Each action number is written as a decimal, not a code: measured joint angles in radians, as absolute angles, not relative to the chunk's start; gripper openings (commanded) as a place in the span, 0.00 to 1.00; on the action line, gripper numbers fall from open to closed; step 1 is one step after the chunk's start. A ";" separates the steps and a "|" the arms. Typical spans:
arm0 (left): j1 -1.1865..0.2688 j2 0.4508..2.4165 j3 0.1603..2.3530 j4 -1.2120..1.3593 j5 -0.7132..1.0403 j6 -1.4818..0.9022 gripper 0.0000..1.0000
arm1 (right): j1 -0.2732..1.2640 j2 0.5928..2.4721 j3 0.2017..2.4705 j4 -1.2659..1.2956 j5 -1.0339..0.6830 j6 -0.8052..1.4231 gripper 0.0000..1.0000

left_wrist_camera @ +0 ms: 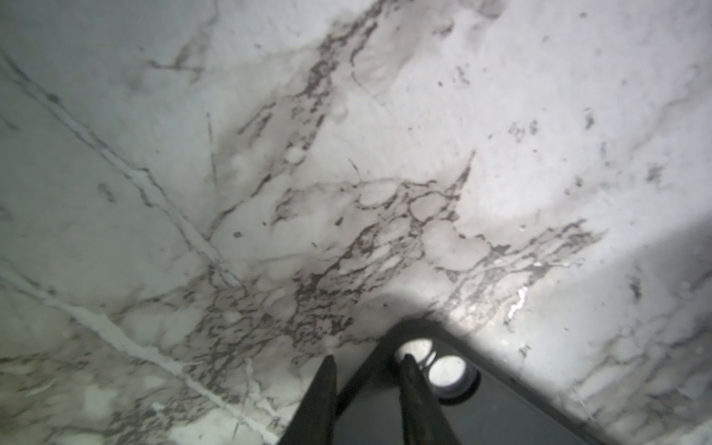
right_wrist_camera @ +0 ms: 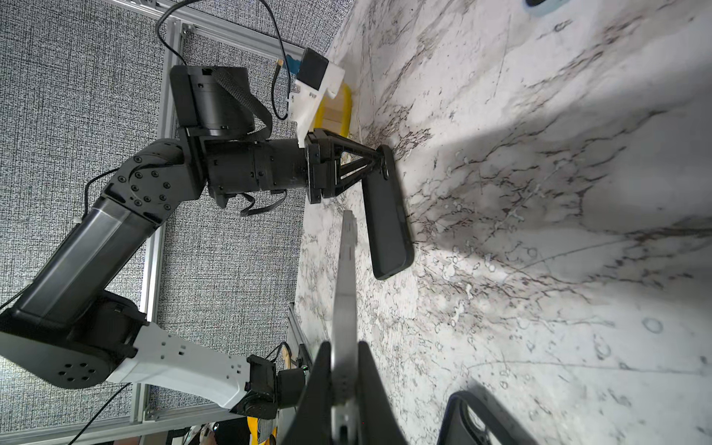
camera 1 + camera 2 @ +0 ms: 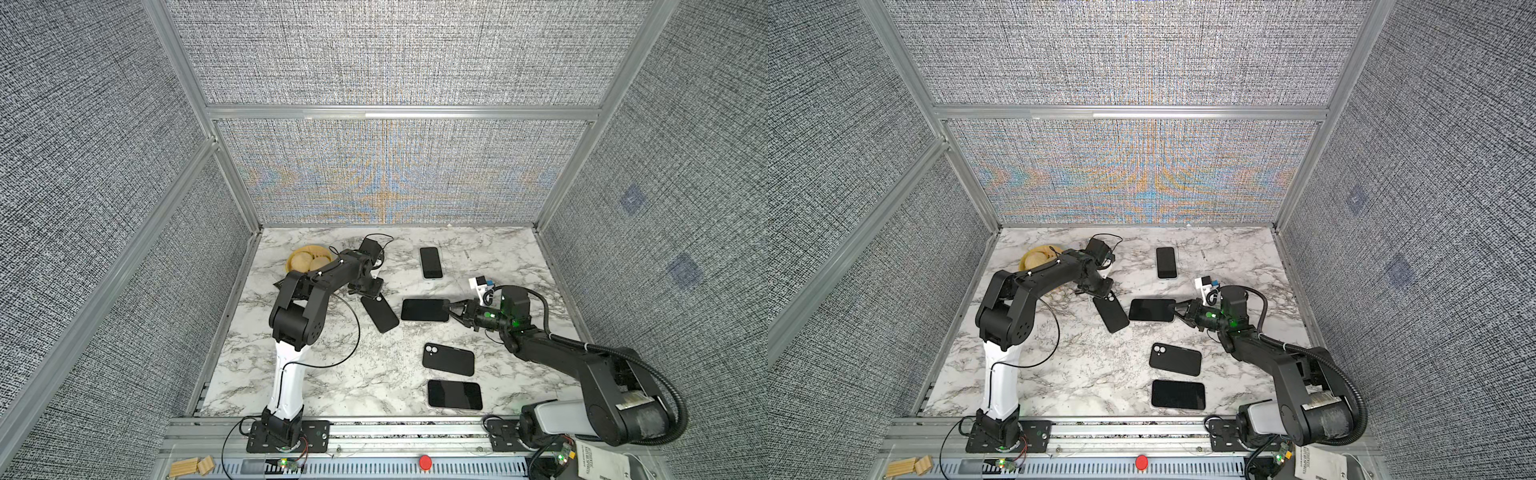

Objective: Put the phone into the phone case
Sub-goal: 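Turn the phone with the left gripper and bring it to the right gripper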

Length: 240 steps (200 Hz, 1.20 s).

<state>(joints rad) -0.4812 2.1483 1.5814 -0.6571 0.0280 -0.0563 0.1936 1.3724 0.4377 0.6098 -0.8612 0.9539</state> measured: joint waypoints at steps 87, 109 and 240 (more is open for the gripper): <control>-0.481 2.011 1.371 -0.585 -0.009 -0.145 0.06 | 0.196 1.365 0.496 0.495 -0.864 0.881 0.04; -0.481 1.937 1.298 -0.594 -0.026 -0.216 0.06 | 0.203 1.359 0.549 0.402 -0.863 0.834 0.05; -0.480 1.784 1.044 -0.442 0.064 -0.607 0.28 | 0.305 1.507 0.713 0.279 -0.863 0.832 0.03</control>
